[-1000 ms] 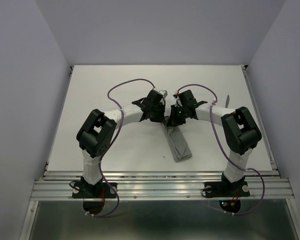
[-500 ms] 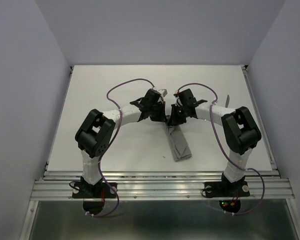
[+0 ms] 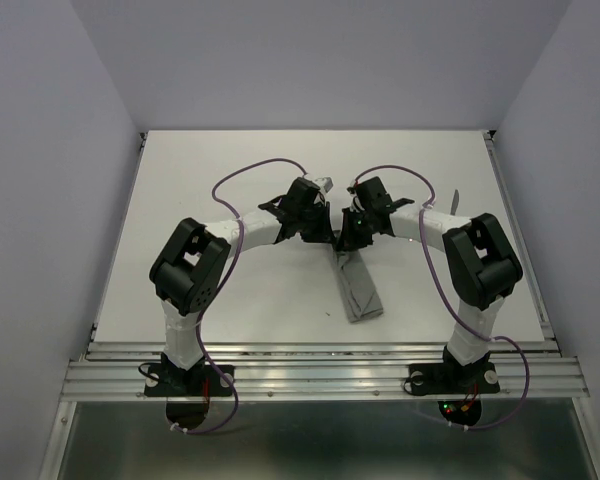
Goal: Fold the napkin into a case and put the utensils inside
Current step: Stuff the top corner of the smaller-rectangle-folded napkin at the center of the board.
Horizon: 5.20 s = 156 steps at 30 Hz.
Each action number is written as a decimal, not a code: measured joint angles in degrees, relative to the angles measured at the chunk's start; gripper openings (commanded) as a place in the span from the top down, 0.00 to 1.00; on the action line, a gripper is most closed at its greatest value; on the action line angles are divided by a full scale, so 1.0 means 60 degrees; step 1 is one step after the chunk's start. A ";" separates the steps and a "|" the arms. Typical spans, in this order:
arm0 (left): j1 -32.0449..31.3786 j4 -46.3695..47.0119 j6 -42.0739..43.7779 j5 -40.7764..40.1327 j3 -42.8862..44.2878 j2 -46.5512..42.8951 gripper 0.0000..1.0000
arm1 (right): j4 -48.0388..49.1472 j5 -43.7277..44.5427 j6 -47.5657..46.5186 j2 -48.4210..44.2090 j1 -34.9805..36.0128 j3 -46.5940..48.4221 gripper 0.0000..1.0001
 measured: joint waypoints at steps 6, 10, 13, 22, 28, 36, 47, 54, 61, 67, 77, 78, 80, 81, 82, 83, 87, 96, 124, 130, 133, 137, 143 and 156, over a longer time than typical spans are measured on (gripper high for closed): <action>0.0004 0.0080 0.0025 0.0193 -0.0004 0.0000 1.00 | -0.0058 -0.0095 0.0109 0.0000 0.0000 0.0142 0.99; 0.0004 0.0113 0.0040 0.0280 -0.0004 0.0000 1.00 | -0.0058 -0.0175 0.0204 0.0000 0.0000 0.0233 0.99; 0.0004 0.0124 0.0069 0.0328 -0.0004 0.0000 1.00 | -0.0007 -0.0259 0.0277 0.0000 0.0033 0.0324 0.99; 0.0066 0.0069 0.0146 0.0477 -0.0004 0.0000 1.00 | 0.1647 -0.0929 0.0568 -0.0051 0.0058 -0.0645 0.83; 0.0062 -0.0084 0.0160 0.0444 -0.0004 0.0004 1.00 | 0.2925 -0.1151 0.0860 -0.0718 0.0058 -0.1752 0.79; 0.0113 -0.0168 0.0102 0.0233 -0.0004 0.0004 1.00 | 0.2925 -0.0933 0.0568 -0.1264 -0.0004 -0.1887 0.67; 0.0098 -0.0157 0.0098 0.0193 -0.0004 0.0004 1.00 | 0.2572 -0.0834 0.0393 -0.2371 0.0062 -0.1934 0.80; 0.0098 -0.0153 0.0095 0.0208 -0.0004 0.0004 1.00 | 0.2554 -0.0284 0.0474 -0.2761 0.0062 -0.2255 0.92; 0.0098 -0.0153 0.0091 0.0229 -0.0004 0.0000 1.00 | 0.2535 -0.0055 0.0688 -0.2342 0.0062 -0.2477 0.95; 0.0098 -0.0157 0.0091 0.0237 -0.0004 0.0004 1.00 | 0.2721 -0.0361 0.0838 -0.1821 0.0062 -0.2583 0.98; 0.0102 -0.0160 0.0091 0.0313 -0.0004 0.0102 1.00 | 0.3268 -0.1228 0.0933 -0.1100 0.0062 -0.2422 0.98; 0.0098 -0.0157 0.0091 0.0313 -0.0004 0.0102 1.00 | 0.3282 -0.1275 0.0936 -0.1038 0.0062 -0.2350 0.99; 0.0098 -0.0157 0.0091 0.0328 -0.0004 0.0106 1.00 | 0.3370 -0.1366 0.0947 -0.0787 0.0062 -0.2127 0.99; 0.0098 -0.0157 0.0091 0.0328 -0.0004 0.0109 1.00 | 0.3391 -0.1392 0.0976 -0.0692 0.0062 -0.2062 0.99; 0.0102 -0.0160 0.0095 0.0331 -0.0004 0.0109 1.00 | 0.3417 -0.1413 0.1013 -0.0572 0.0062 -0.2018 0.99; 0.0102 -0.0164 0.0095 0.0331 -0.0004 0.0109 1.00 | 0.3428 -0.1432 0.1053 -0.0510 0.0062 -0.1993 0.99; 0.0106 -0.0244 0.0120 0.0302 -0.0004 0.0113 1.00 | 0.3493 -0.1526 0.1206 -0.0109 0.0051 -0.1719 0.99; 0.0109 -0.0310 0.0324 0.0346 -0.0004 0.0113 1.00 | 0.3781 -0.1399 0.1355 -0.0871 0.0062 -0.2401 0.99; 0.0379 -0.0659 0.0962 0.0947 0.0117 0.0306 1.00 | 0.5701 -0.0448 0.3155 -0.1504 0.0058 -0.3497 0.99; 0.0415 -0.0656 0.0943 0.1035 0.0120 0.0306 1.00 | 0.5978 -0.0652 0.3235 -0.1322 0.0058 -0.3508 0.99; 0.0419 -0.0663 0.0914 0.1064 0.0127 0.0306 1.00 | 0.6138 -0.0772 0.3311 -0.1224 0.0058 -0.3523 0.99; 0.0426 -0.0667 0.0882 0.1126 0.0182 0.0306 1.00 | 0.6379 -0.0987 0.3388 -0.0984 0.0044 -0.3526 0.99; 0.0426 -0.0663 0.0874 0.1260 0.0259 0.0306 1.00 | 0.6900 -0.1381 0.3636 -0.0499 0.0044 -0.3526 0.99; 0.0572 -0.0652 0.0849 0.1362 0.0259 0.0386 1.00 | 0.7610 -0.1727 0.4149 0.0175 0.0040 -0.3311 0.99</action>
